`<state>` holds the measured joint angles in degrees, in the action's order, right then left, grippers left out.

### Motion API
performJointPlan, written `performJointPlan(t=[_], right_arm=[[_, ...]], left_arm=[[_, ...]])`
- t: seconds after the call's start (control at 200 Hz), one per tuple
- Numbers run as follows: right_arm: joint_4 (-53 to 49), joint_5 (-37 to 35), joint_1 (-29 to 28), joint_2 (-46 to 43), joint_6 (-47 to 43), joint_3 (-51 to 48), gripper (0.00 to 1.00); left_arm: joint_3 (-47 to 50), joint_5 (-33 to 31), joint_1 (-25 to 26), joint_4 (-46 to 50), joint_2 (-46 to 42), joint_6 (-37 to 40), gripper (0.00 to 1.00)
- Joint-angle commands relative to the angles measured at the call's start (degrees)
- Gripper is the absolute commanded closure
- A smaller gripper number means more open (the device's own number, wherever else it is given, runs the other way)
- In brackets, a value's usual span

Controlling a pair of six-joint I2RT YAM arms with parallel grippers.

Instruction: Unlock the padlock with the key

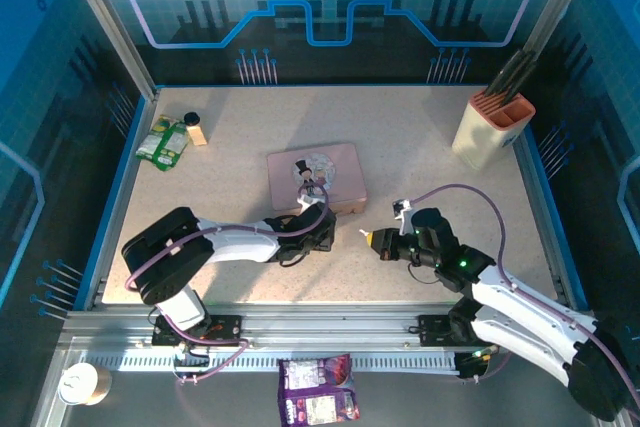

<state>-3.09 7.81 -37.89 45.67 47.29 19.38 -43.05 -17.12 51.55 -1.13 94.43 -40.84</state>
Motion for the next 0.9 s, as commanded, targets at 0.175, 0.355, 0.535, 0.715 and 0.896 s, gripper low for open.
performJointPlan(t=[0.175, 0.355, 0.535, 0.715, 0.896], right_arm=[[10.3, -1.9, -3.2, 4.8, 1.8, -4.0, 1.00], [12.2, -2.0, -4.2, 6.6, 0.4, -3.4, 1.00], [15.1, -2.6, -5.7, 8.8, -0.1, -3.4, 1.00], [22.3, -2.6, -7.0, 14.4, 1.4, -2.9, 1.00], [28.6, -5.0, -10.4, 19.6, 3.7, -2.5, 1.00]], left_arm=[[-6.0, 4.1, 0.4, 6.5, -3.7, -8.9, 0.80], [-7.0, 4.7, -0.5, 6.3, -6.4, -12.9, 0.78], [-7.3, 7.6, -1.9, 5.7, -7.8, -16.4, 0.80], [-7.3, 9.1, -2.7, 6.0, -8.9, -19.5, 0.82], [-5.3, 10.8, -3.8, 3.7, -9.6, -23.3, 0.84]])
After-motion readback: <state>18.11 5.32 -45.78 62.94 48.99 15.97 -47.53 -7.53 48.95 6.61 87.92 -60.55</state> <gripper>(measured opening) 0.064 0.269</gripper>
